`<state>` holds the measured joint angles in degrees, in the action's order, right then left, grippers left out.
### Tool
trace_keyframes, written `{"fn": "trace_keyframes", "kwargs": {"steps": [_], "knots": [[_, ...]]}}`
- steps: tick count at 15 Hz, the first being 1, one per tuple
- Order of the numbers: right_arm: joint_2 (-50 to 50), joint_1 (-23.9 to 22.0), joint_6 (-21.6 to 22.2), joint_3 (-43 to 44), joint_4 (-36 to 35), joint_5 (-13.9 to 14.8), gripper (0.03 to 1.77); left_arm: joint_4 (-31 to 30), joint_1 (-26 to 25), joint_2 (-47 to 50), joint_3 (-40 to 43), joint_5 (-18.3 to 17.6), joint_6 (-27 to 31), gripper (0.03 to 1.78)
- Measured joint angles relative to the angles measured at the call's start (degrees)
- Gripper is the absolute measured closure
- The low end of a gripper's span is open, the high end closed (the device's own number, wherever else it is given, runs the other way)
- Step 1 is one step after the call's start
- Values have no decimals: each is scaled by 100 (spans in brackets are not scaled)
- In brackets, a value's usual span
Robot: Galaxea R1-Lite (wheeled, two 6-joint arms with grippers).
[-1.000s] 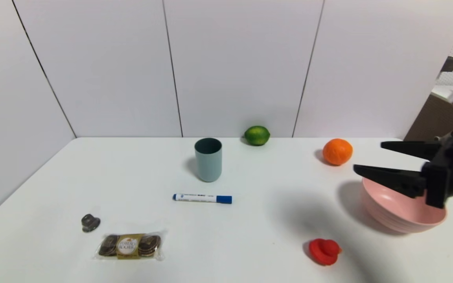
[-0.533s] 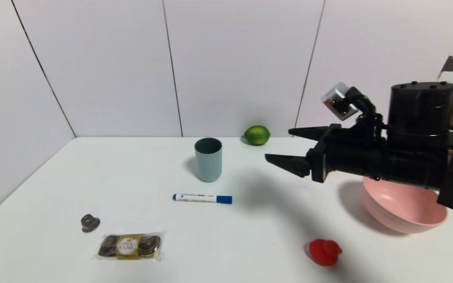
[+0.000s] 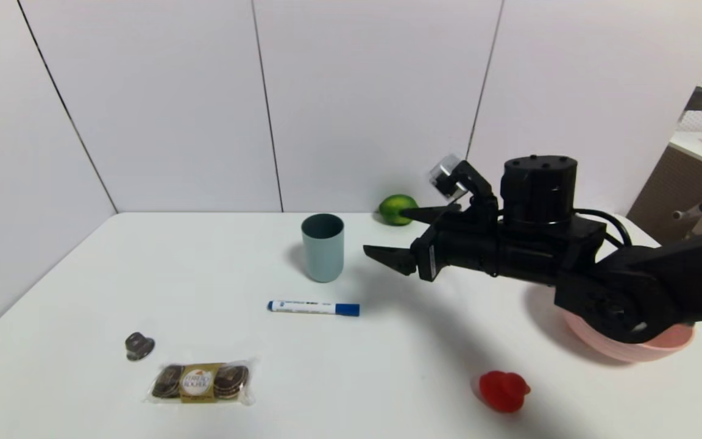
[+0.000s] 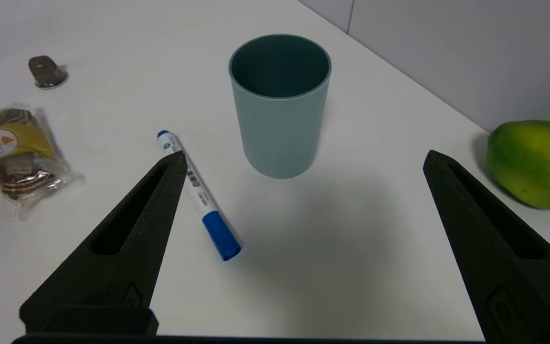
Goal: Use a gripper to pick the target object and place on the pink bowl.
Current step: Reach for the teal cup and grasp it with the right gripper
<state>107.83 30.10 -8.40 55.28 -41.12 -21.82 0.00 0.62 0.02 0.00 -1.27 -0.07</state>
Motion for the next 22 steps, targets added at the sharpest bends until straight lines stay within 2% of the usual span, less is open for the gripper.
{"fn": "trace_keyframes", "kwargs": {"steps": [3,12,15,18,22], "knots": [[417,57,2,48,-452,-4,9,0,0,0,0,0,0,12],[1314,90,35,290,-996,-9,9,0,0,0,0,-2,2,12],[1525,162,94,22,-1725,-39,9,0,0,0,0,0,0,12],[1637,304,380,171,-1797,-20,9,0,-2,0,0,0,2,12],[1880,490,435,709,-1748,-6,9,0,0,0,0,0,0,12]]}}
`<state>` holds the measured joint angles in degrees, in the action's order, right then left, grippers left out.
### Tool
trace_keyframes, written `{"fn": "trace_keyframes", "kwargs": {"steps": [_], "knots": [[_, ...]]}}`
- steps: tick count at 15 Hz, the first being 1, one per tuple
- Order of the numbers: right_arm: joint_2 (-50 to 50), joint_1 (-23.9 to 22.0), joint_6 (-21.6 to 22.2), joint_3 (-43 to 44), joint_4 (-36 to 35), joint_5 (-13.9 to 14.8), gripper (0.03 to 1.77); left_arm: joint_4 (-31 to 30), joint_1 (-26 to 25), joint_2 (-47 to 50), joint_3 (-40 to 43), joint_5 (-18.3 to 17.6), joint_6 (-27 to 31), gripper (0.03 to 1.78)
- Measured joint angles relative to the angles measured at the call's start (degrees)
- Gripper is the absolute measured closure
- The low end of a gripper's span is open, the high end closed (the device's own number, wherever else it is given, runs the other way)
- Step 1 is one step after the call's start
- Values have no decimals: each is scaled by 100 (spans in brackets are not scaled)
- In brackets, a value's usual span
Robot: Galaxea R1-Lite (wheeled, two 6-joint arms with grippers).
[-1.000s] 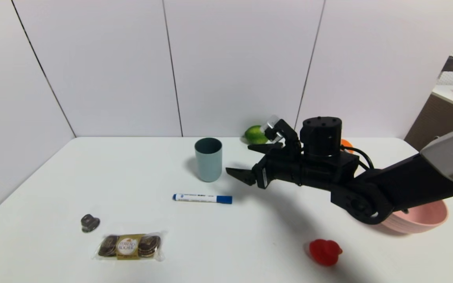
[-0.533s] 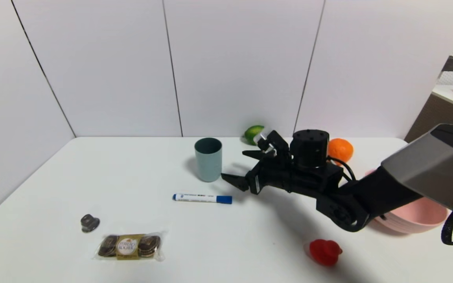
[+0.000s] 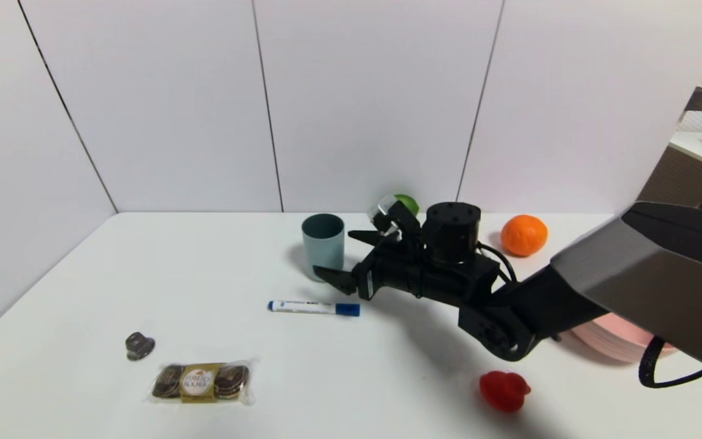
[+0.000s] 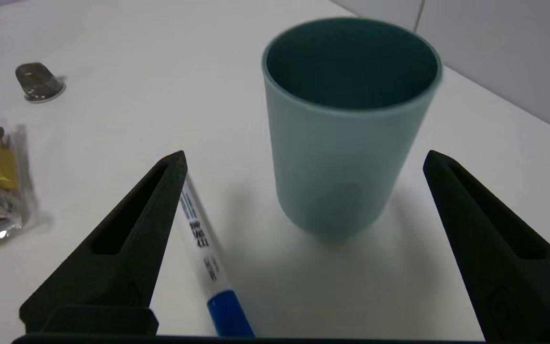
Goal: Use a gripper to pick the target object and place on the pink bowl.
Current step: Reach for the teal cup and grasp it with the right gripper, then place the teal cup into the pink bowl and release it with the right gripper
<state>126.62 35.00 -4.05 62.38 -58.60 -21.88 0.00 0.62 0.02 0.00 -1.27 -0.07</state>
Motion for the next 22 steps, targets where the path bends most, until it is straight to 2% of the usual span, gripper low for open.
{"fn": "trace_keyframes", "kwargs": {"steps": [4,12,13,16,22], "knots": [[267,4,-41,678,562,-24,9,2,0,0,0,-2,0,12],[739,-55,-6,1410,822,6,9,0,0,0,0,1,0,12],[769,-57,6,1435,819,6,17,0,0,0,0,-5,0,12],[813,-52,39,1480,839,13,63,0,-2,0,0,-5,0,12],[890,-38,41,1647,819,6,70,0,0,0,0,0,0,12]]}}
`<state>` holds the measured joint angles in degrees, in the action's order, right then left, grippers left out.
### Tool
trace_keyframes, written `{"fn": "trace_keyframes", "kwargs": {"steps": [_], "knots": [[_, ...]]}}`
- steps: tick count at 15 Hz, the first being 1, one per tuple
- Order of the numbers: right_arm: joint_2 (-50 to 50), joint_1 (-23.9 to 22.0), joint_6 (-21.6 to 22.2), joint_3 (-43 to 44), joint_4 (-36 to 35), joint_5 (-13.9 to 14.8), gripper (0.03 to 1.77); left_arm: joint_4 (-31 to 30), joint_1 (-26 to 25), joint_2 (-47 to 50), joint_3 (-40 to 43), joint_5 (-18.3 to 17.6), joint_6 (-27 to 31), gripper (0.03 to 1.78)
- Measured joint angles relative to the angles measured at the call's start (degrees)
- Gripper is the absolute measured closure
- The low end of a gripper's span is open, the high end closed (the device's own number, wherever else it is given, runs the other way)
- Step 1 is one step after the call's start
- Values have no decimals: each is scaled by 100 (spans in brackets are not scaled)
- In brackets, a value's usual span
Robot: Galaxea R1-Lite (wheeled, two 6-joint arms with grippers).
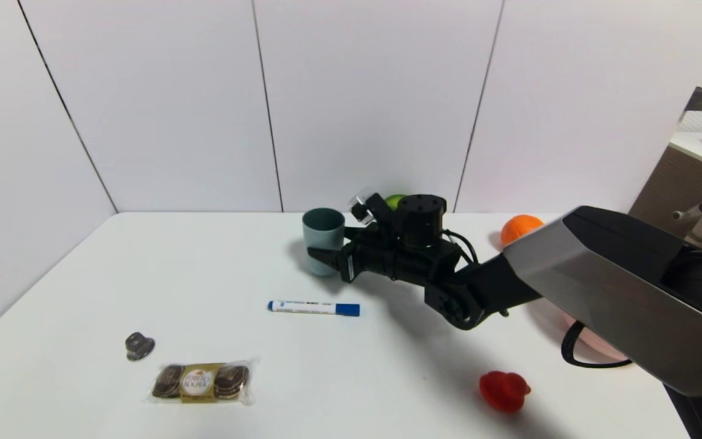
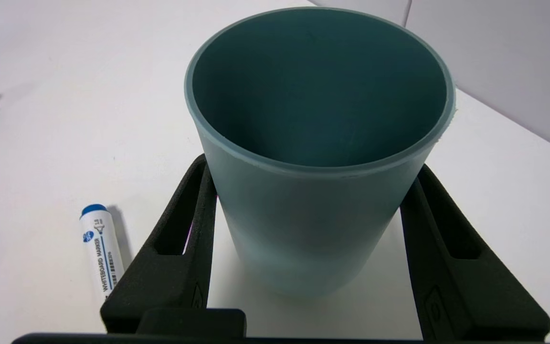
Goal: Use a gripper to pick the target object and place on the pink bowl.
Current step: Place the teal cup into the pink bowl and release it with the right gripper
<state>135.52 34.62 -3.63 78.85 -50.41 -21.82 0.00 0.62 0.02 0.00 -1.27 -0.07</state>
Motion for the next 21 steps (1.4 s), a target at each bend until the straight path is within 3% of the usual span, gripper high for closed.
{"fn": "trace_keyframes", "kwargs": {"steps": [5,9,16,21], "knots": [[-402,-100,16,-5,295,-4,70,0,0,0,0,0,0,12],[-1367,-508,-17,-438,796,-13,71,2,0,0,0,0,0,12],[-3216,-2175,-28,-2267,883,-45,71,0,0,0,0,0,0,12],[-3968,-3226,-41,-3178,894,-44,71,0,0,0,0,-2,0,12]]}}
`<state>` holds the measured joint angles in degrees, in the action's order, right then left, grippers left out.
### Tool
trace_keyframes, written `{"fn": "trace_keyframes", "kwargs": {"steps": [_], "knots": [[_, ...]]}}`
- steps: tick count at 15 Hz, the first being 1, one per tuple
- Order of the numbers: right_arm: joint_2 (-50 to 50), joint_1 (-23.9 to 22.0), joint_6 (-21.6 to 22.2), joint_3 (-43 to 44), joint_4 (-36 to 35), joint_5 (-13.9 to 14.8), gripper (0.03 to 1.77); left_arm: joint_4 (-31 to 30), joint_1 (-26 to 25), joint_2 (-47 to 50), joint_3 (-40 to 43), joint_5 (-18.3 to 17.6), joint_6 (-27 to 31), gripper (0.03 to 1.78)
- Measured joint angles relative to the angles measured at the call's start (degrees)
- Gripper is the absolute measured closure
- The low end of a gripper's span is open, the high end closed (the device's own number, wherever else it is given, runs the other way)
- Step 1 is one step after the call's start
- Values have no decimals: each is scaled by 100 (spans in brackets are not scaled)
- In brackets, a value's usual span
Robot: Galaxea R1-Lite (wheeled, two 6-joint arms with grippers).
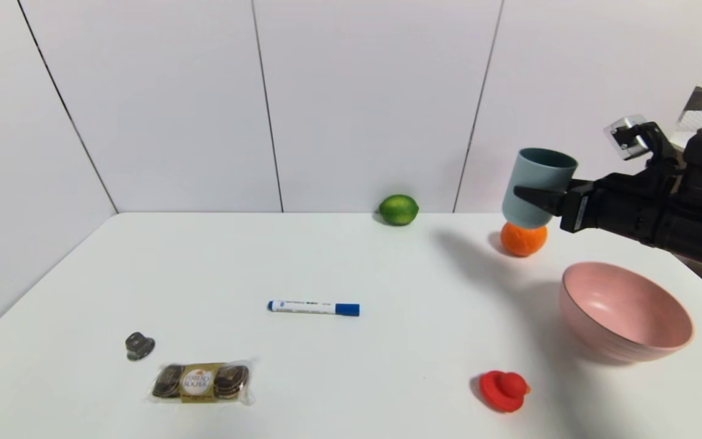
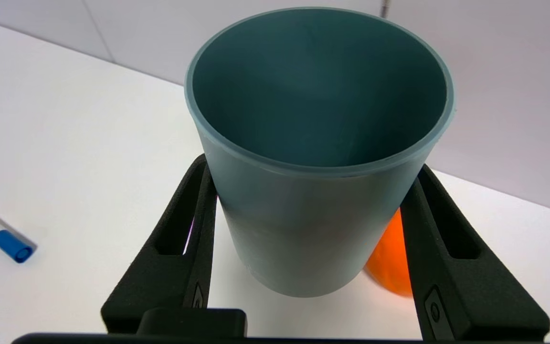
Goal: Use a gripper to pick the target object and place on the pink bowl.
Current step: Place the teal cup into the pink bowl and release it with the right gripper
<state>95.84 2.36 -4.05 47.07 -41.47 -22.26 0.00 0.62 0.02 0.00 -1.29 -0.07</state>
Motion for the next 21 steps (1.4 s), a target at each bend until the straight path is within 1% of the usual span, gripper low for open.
{"fn": "trace_keyframes", "kwargs": {"steps": [5,8,12,17,20,21], "knots": [[-310,-639,-28,-236,-11,-6,71,0,-2,0,0,2,-2,12],[-472,-1041,-72,-591,7,-4,71,0,0,0,0,0,0,12],[-594,-1435,-107,-1050,5,-4,72,0,-2,0,0,0,0,12],[-739,-1669,-121,-1477,38,-6,72,0,0,0,0,0,0,12],[-891,-1708,-133,-1668,358,-9,72,0,0,0,0,0,0,12],[-944,-1710,-138,-1742,369,-9,72,0,0,0,0,-2,2,12]]}}
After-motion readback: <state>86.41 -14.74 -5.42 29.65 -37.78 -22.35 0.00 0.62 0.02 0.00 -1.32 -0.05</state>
